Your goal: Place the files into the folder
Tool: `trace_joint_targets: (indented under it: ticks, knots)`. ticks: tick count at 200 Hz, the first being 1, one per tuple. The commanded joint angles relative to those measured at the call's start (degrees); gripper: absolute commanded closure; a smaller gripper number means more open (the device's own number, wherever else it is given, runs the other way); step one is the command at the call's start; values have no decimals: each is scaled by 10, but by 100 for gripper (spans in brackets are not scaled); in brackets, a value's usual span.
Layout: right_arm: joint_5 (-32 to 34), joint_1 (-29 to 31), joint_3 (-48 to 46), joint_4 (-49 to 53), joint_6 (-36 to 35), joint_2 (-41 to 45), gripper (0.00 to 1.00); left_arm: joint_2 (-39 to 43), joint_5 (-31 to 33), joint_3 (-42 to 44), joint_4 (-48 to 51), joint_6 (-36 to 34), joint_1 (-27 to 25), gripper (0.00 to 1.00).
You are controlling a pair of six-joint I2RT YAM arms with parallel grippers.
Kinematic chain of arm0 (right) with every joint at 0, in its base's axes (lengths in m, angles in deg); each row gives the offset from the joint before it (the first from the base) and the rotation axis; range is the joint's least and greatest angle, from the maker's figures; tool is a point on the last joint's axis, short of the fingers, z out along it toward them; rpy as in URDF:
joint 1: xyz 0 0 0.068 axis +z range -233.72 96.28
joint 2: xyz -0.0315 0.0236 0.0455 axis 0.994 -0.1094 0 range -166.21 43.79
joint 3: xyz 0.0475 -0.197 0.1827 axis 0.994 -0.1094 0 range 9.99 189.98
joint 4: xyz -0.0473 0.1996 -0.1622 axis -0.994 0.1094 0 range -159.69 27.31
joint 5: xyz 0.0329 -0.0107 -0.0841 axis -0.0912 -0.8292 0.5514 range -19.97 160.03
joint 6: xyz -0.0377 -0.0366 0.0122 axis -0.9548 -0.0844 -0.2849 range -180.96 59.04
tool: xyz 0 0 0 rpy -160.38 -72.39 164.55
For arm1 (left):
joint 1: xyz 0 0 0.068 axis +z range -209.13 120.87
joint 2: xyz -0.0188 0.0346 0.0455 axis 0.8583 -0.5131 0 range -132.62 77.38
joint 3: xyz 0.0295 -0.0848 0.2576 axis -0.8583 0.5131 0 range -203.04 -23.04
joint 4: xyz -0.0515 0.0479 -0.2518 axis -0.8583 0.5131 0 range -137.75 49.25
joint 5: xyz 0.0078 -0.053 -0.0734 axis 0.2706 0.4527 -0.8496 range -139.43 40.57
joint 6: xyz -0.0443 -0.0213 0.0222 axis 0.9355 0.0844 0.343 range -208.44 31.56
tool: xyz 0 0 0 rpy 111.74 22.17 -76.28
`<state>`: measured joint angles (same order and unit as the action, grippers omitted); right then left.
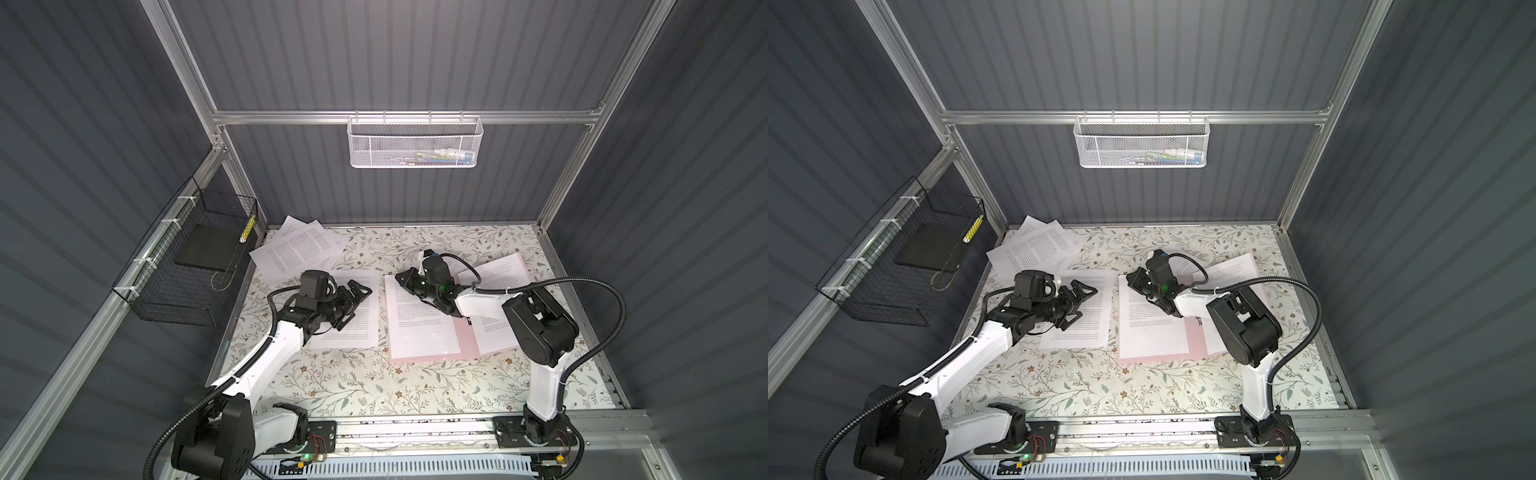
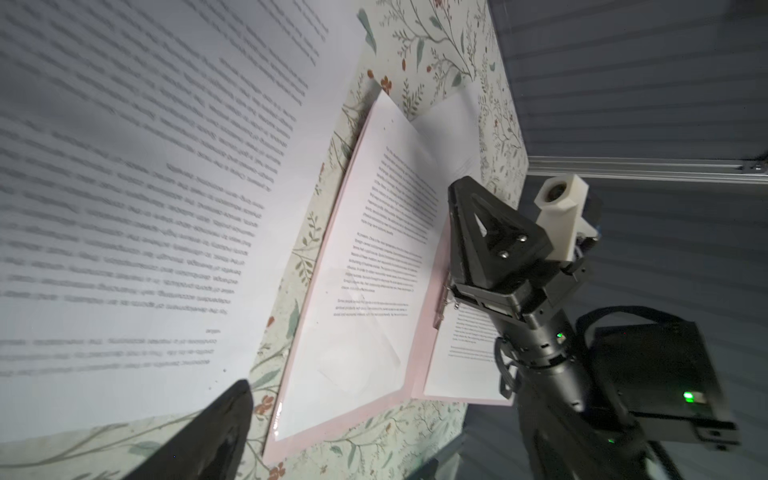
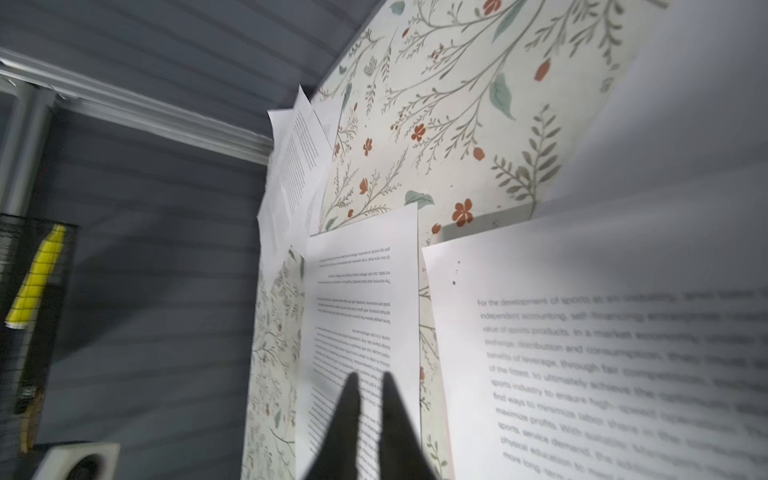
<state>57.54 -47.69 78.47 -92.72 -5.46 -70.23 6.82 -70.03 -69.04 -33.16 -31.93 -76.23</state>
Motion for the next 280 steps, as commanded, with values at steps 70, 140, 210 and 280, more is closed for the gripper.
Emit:
trace_joint_targets:
  ticks: [70,140,210,280]
  knots:
    - [-50,15,432,446,-317,-205,17,-87,46,36,4,-91,52,0]
    - [-61,9,574,531,-321,-306,13,-114,58,73,35,-129,80,0]
    - [-84,19,601,520,-317,-325,11,-85,76,116,102,-150,113,0]
    - [-109,39,704,572,-245,-394,13,-17,48,133,162,-164,137,0]
